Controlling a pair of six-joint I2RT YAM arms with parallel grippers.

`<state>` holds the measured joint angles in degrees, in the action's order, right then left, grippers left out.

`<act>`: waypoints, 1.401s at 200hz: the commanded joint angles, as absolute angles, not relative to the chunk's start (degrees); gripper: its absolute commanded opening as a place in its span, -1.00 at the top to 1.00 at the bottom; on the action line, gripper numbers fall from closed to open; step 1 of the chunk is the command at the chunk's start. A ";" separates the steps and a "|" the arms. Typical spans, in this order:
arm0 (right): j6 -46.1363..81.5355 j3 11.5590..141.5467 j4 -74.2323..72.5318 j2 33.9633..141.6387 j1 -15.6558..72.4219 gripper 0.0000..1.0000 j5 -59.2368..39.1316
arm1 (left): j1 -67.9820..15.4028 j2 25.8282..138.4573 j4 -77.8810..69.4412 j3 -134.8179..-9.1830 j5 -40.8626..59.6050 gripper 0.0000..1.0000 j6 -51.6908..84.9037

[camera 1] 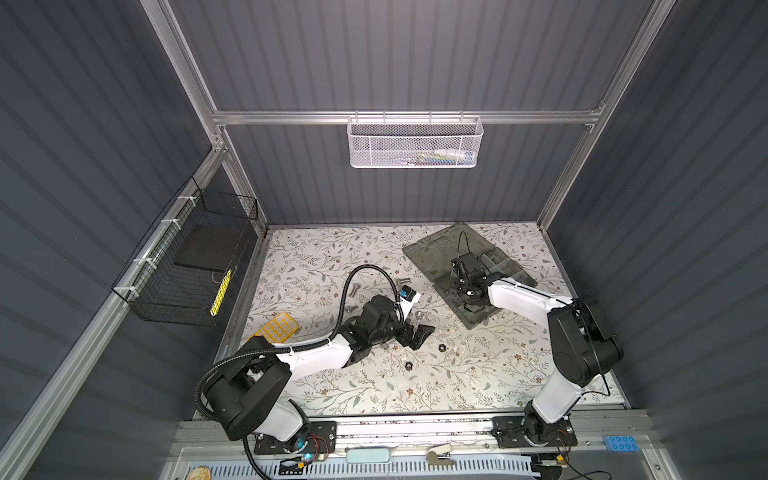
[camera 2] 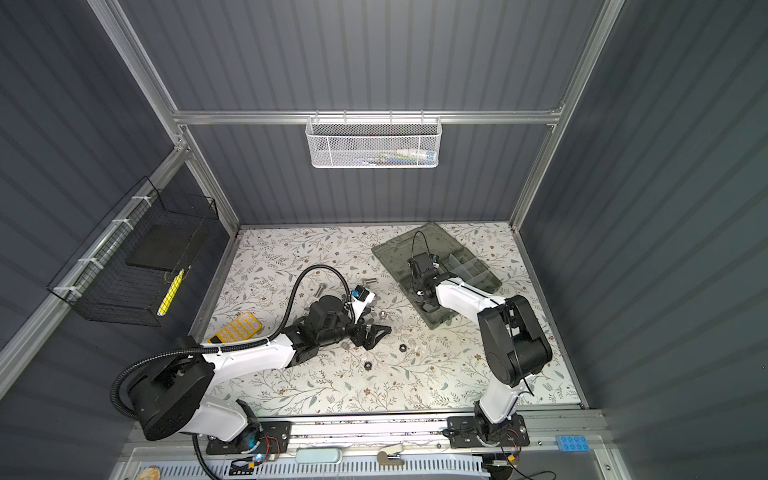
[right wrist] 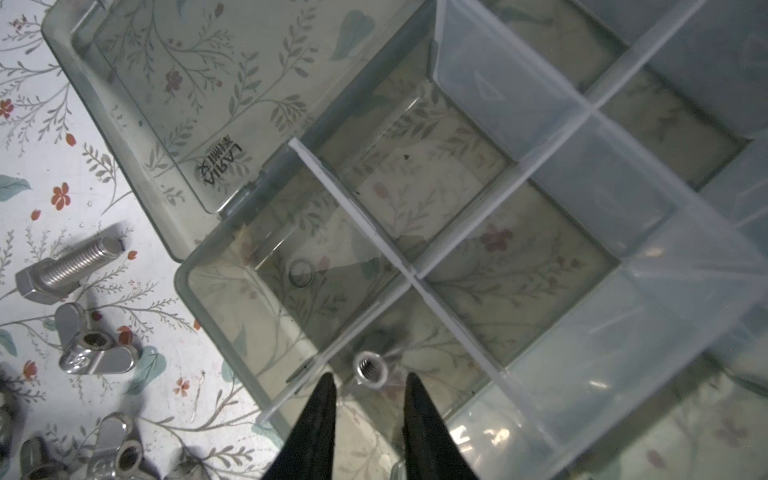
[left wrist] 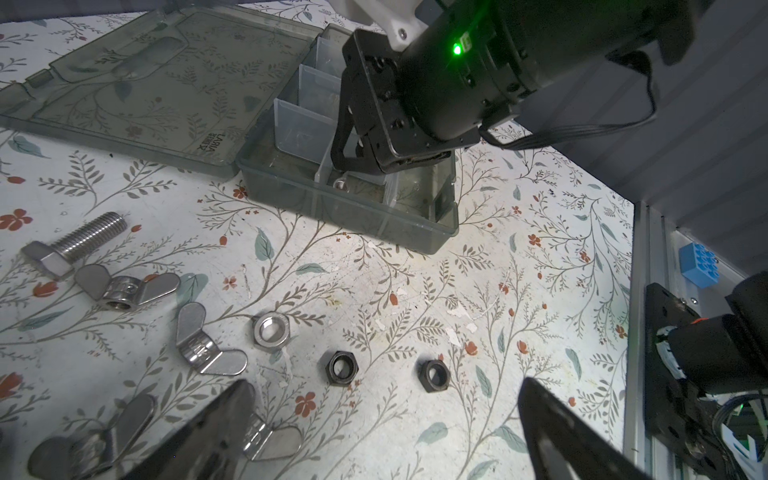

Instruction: Sort the screws and nuts into containers

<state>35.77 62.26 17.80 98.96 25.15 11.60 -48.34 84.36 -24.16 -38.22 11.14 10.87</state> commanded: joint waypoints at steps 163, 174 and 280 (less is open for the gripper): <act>31.72 61.02 17.04 89.28 30.27 -0.40 10.40 | -47.56 77.33 -18.84 -36.88 -14.78 -0.99 11.18; 31.44 61.63 16.48 89.78 31.55 -0.42 9.89 | -47.22 76.38 -19.03 -36.34 -14.06 -0.99 11.71; 34.08 73.13 14.31 106.82 39.27 -0.18 2.83 | -33.94 71.80 -23.38 -30.78 -1.17 -0.99 22.89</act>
<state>33.10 70.17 14.50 103.61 37.91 5.04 -34.39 73.71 -21.23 -31.83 -3.31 20.45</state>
